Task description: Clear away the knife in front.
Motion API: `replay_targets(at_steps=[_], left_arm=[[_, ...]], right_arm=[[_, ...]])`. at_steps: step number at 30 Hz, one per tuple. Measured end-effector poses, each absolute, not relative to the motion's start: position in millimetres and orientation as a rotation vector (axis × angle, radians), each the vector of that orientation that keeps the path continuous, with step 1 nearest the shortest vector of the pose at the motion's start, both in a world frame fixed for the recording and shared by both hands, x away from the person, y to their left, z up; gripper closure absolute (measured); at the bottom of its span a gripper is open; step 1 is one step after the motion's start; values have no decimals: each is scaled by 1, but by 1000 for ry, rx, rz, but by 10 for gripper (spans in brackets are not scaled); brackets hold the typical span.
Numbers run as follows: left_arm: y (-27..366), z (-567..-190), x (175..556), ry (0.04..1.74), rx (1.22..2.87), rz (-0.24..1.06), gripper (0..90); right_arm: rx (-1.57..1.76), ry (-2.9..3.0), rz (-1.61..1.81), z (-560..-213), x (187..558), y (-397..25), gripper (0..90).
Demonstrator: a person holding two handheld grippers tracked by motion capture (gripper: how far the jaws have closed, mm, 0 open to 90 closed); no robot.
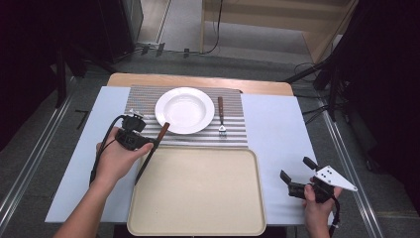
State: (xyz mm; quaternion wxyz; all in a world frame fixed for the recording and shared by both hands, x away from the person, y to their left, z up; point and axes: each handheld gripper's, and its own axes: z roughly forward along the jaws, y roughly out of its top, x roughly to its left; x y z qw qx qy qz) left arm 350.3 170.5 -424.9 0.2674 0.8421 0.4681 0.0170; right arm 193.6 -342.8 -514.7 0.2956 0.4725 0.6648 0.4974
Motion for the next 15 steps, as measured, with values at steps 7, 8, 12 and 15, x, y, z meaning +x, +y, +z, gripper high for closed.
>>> replay_targets(at_steps=[7, 8, 12, 15], left_arm=[[168, -437, 332, 1303, 2256, 17, 771], [168, -439, 330, 1307, 2249, 17, 772], [168, -446, 321, 1318, 2245, -1, 771], [168, -450, 315, 1323, 2234, -8, 771]], right_arm=[[1257, 1770, 1320, -515, 194, -343, 0], [1260, 1769, 1318, -515, 194, -343, 0], [1259, 1768, 1316, -515, 194, -343, 0], [1262, 1768, 1315, -515, 194, -343, 0]])
